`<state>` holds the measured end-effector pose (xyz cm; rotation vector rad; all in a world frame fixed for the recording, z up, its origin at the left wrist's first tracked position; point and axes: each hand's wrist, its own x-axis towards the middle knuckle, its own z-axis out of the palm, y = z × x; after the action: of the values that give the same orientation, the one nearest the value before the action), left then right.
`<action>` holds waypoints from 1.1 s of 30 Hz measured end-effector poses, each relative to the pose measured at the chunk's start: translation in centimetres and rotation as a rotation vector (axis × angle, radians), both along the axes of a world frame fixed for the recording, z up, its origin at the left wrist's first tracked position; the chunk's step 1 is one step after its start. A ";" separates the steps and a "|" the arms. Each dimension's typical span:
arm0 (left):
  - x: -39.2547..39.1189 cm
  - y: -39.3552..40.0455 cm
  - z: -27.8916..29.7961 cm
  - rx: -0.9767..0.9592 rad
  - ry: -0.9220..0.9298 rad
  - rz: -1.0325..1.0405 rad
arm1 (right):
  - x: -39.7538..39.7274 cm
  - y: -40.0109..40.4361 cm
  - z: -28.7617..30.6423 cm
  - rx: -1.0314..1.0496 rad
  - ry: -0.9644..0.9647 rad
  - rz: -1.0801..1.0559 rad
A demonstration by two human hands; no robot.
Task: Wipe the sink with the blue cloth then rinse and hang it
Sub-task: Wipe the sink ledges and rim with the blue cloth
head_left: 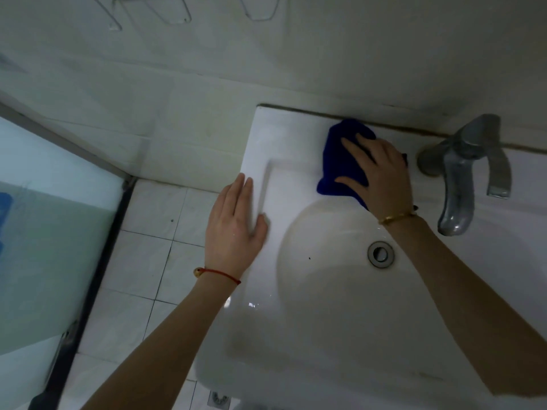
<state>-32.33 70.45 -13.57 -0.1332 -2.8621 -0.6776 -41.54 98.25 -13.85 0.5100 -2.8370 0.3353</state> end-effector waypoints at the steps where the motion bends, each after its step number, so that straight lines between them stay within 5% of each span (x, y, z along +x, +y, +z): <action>1: 0.0 0.1 0.0 0.001 0.002 0.000 | 0.1 0.2 0.1 -0.007 0.002 -0.025; 10: 0.2 0.2 0.4 -0.029 -0.015 0.007 | -3.3 -8.8 -0.1 0.053 0.028 0.125; 19: 0.0 0.1 0.0 0.016 0.004 -0.010 | 0.9 -0.8 0.1 0.000 -0.032 -0.310; 27: 0.1 -0.1 0.1 -0.015 -0.025 -0.018 | -2.1 -6.6 -0.2 0.077 0.014 0.066; 33: -0.1 -0.1 0.0 0.025 0.017 -0.020 | 2.5 2.8 -0.1 -0.002 -0.014 -0.276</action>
<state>-32.42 70.32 -13.61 -0.1636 -2.8389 -0.7118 -39.03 101.04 -13.97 0.1120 -2.8686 0.2888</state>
